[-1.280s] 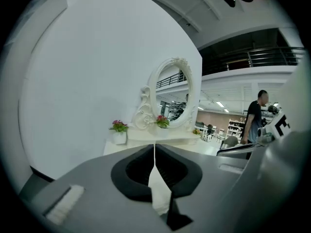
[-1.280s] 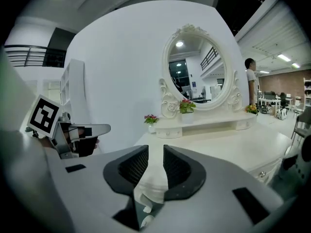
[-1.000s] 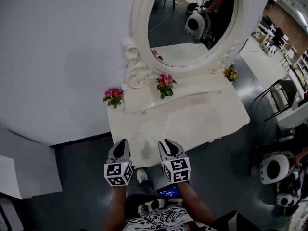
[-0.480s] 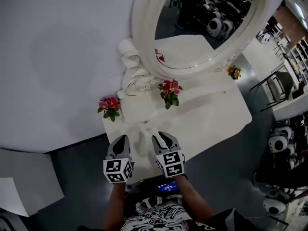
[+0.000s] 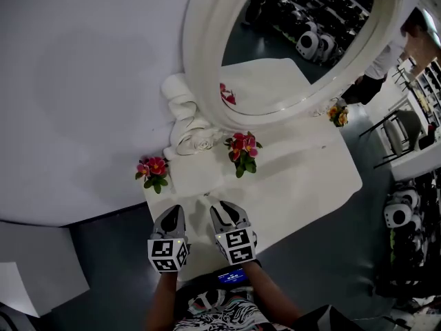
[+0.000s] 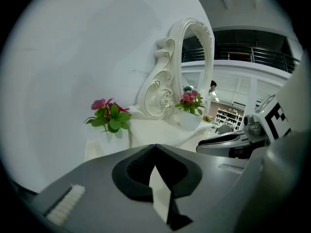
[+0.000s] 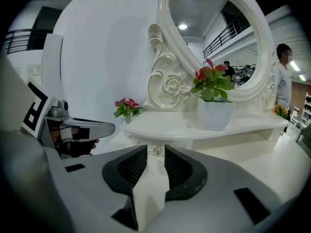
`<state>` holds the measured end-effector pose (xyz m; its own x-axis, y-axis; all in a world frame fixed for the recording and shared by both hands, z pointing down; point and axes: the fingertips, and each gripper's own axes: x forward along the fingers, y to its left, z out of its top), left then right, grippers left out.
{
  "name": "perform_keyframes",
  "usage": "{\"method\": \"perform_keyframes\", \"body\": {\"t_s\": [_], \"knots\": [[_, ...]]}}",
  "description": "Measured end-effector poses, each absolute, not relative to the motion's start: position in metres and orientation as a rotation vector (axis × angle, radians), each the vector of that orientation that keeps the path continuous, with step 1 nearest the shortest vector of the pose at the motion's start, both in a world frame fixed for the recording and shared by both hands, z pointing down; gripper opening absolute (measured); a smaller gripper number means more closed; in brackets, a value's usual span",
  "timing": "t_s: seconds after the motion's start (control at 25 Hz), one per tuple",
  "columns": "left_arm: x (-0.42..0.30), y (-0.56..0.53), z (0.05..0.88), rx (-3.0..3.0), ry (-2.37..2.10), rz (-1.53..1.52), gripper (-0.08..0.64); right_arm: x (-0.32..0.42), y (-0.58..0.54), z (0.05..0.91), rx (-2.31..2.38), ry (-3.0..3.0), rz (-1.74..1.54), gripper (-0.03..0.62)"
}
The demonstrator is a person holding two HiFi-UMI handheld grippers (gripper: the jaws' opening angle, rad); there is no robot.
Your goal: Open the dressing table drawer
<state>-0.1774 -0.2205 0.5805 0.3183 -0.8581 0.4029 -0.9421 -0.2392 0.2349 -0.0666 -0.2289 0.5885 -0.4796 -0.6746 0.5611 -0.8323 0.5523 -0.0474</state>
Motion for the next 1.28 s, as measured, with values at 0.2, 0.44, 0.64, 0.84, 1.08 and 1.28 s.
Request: {"method": "perform_keyframes", "body": {"t_s": [0.2,0.44,0.64,0.84,1.08,1.28], "knots": [[-0.180,-0.231,0.593,2.126,-1.591,0.272,0.003,-0.073,-0.249,0.607,1.187,-2.292,0.460,0.121],[-0.175,-0.242,0.611,2.110,-1.568,0.300,0.003,-0.084,-0.264,0.629,1.118,-2.279,0.471,0.138],[-0.178,-0.244,0.614,2.084,-1.575,0.289,0.003,-0.091,-0.271,0.643,1.094,-2.265,0.493,0.152],[-0.180,-0.245,0.622,2.063,-1.567,0.300,0.003,-0.095,-0.276,0.652,1.084,-2.244,0.487,0.123],[-0.182,-0.244,0.624,2.051,-1.576,0.304,0.003,-0.098,-0.275,0.652,1.070,-2.245,0.470,0.097],[-0.181,-0.239,0.623,2.053,-1.576,0.302,0.003,-0.092,-0.262,0.653,1.073,-2.232,0.480,0.097]]}}
